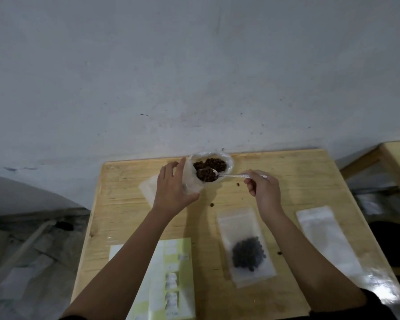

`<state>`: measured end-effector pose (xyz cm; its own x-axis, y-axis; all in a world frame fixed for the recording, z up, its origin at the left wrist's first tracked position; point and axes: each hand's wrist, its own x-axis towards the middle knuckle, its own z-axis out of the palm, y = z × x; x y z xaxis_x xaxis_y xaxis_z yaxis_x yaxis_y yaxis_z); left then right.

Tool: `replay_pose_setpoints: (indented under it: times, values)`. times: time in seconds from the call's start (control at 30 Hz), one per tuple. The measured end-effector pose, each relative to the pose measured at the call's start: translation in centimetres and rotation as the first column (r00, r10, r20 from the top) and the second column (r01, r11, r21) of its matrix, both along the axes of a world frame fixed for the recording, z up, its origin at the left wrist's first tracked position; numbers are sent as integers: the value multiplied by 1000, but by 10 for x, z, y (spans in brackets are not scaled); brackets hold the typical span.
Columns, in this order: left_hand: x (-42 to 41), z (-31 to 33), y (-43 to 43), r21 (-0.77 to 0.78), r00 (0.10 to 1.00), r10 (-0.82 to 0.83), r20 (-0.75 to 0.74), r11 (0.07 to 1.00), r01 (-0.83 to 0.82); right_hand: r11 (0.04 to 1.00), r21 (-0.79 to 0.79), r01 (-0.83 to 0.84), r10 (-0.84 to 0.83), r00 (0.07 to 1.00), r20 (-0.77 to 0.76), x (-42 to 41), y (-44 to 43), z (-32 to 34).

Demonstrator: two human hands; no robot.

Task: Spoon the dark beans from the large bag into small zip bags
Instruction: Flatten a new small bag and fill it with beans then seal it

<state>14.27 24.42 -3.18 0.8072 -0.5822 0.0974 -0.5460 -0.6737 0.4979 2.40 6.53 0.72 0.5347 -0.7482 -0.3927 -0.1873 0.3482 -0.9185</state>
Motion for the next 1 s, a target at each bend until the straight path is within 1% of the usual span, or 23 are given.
replay_pose_setpoints:
  times: [0.1, 0.17, 0.23, 0.33, 0.43, 0.63, 0.8, 0.9, 1.0]
  values:
    - [-8, 2, -13, -12, 999, -39, -13, 999, 38, 979, -152, -138, 143, 989, 24, -9, 0, 10]
    - [-12, 2, -17, -21, 999, -51, 6, 998, 51, 958, -229, -174, 186, 982, 31, -13, -1, 13]
    - [-15, 1, -17, -40, 998, -52, 34, 998, 54, 954, -262, -147, 167, 985, 54, -16, -3, 16]
    - [-16, 2, -8, -56, 1000, -29, 4, 998, 29, 963, -266, -45, 71, 994, 88, -19, -7, 14]
    - [-12, 2, 4, -58, 1000, 6, 14, 998, -5, 944, -328, -33, 46, 998, 33, -14, -7, 0]
    - [-8, 8, 30, -74, 998, 36, 52, 997, -32, 896, -417, -150, 113, 987, -112, 10, 7, -32]
    - [-9, 8, 50, -82, 997, 51, 60, 996, -46, 938, -311, -156, 106, 980, -170, 28, 21, -46]
    - [-8, 6, 59, -88, 997, 65, 53, 994, -60, 982, -152, -114, 84, 978, -191, 36, 27, -57]
    - [-8, 5, 63, -87, 997, 60, 40, 995, -57, 997, 18, -75, 77, 974, -214, 42, 28, -65]
